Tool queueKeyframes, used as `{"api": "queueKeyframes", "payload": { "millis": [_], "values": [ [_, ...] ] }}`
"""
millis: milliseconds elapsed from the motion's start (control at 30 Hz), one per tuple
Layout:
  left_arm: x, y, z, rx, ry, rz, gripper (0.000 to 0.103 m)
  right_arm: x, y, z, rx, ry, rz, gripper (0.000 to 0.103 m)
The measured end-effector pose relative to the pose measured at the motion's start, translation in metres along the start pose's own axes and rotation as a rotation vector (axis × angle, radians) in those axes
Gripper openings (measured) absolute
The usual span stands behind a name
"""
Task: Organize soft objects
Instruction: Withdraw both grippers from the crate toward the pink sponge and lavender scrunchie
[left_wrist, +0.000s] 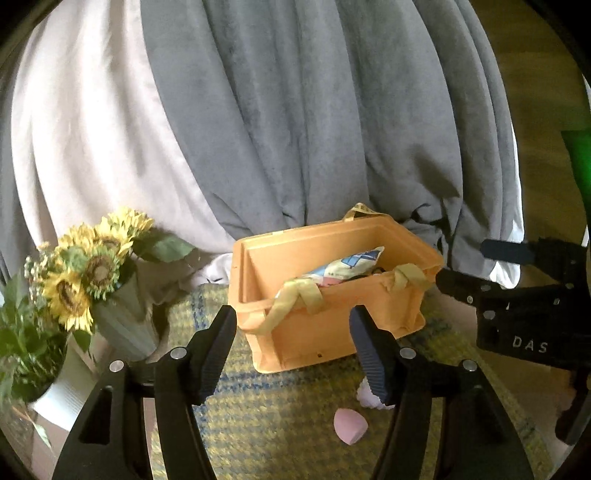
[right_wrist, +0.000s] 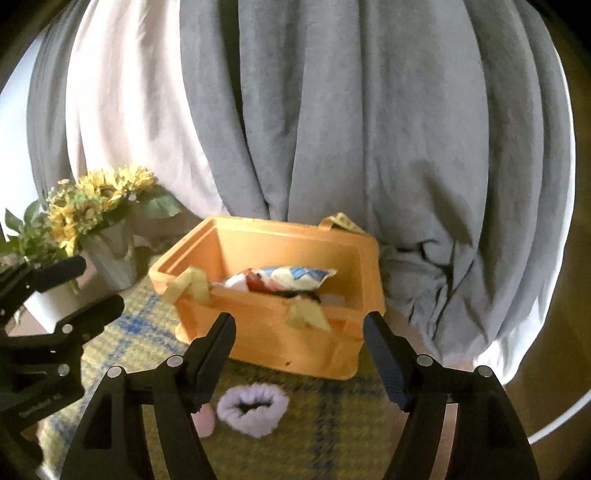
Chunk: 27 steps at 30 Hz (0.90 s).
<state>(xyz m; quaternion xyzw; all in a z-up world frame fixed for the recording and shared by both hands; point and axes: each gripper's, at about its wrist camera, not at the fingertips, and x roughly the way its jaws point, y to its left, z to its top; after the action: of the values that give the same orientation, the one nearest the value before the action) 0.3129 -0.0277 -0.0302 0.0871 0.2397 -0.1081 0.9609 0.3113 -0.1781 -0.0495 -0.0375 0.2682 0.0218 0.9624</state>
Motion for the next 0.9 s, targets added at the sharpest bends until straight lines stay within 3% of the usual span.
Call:
{"api": "queueKeyframes", "payload": {
  "millis": [233, 467, 600, 900],
  "values": [
    [-0.008, -0.008, -0.029, -0.018, 0.01, -0.026, 0.063, -0.006, 0.005, -0.024, 0.036, -0.002, 0.062, 0.073],
    [-0.004, -0.018, -0.057, 0.023, 0.044, -0.018, 0.063, 0.003, 0.007, -0.056, 0.077, 0.079, 0.093, 0.075],
    [0.001, -0.026, -0.076, 0.053, 0.088, -0.034, 0.062, 0.01, 0.01, -0.074, 0.073, 0.133, 0.107, 0.075],
    [0.03, -0.03, -0.104, 0.015, 0.216, -0.085, 0.062, 0.032, 0.013, -0.098, 0.063, 0.227, 0.149, 0.075]
  ]
}}
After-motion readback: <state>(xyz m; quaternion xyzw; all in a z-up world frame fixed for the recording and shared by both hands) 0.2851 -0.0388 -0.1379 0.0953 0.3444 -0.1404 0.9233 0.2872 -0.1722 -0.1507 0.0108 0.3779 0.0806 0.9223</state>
